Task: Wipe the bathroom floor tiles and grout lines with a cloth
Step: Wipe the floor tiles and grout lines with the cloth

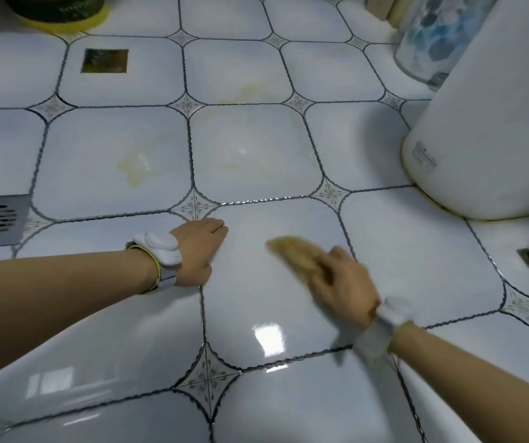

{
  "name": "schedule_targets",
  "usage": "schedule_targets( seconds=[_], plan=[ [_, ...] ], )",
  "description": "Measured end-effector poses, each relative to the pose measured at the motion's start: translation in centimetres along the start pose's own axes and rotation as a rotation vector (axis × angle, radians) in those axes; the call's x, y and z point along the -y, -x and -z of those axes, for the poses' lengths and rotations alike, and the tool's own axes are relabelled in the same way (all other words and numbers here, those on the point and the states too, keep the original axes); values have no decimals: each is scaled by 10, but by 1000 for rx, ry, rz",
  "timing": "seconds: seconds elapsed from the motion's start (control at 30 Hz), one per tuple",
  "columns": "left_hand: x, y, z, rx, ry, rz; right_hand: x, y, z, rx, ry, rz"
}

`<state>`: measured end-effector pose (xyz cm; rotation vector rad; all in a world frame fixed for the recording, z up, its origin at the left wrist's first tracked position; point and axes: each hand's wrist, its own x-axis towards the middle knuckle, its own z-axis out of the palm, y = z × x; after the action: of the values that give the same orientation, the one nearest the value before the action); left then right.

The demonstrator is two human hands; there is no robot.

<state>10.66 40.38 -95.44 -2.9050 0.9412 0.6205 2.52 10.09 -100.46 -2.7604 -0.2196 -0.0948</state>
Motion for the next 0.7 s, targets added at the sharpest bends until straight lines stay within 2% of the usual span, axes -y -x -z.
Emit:
schedule_targets(
  seconds=[0.1,0.13,0.2,0.27,0.37,0.43,0.47,0.53,0.6,0.63,0.7],
  plan=[
    [-2,-1,-5,17,-6,11,-41,-55,11,-136,67,-385],
    [-3,-2,-6,2,1,7,-43,-64,11,-153,55,-469],
    [-6,-8,-5,-59,32,-18,-32,-60,9,-178,44,-510],
    [-12,-15,-5,-101,58,-37,-6,-31,4,-133,-19,-334],
    [-26,-30,-6,-100,59,-75,14,35,10,105,-110,-23],
    [-34,-37,-9,-55,39,-107,-10,60,27,167,-107,64],
    [-38,-41,-12,-29,28,-119,-35,61,37,136,-55,26],
    [-43,-47,-18,18,16,-134,-98,48,58,-1,92,-226],
    [-45,-50,-25,27,38,-124,-161,32,82,-150,192,-623],
    [-46,-51,-27,20,55,-122,-182,26,93,-226,190,-807],
    [-44,-50,-28,8,72,-116,-191,18,94,-325,135,-1010]
  ],
)
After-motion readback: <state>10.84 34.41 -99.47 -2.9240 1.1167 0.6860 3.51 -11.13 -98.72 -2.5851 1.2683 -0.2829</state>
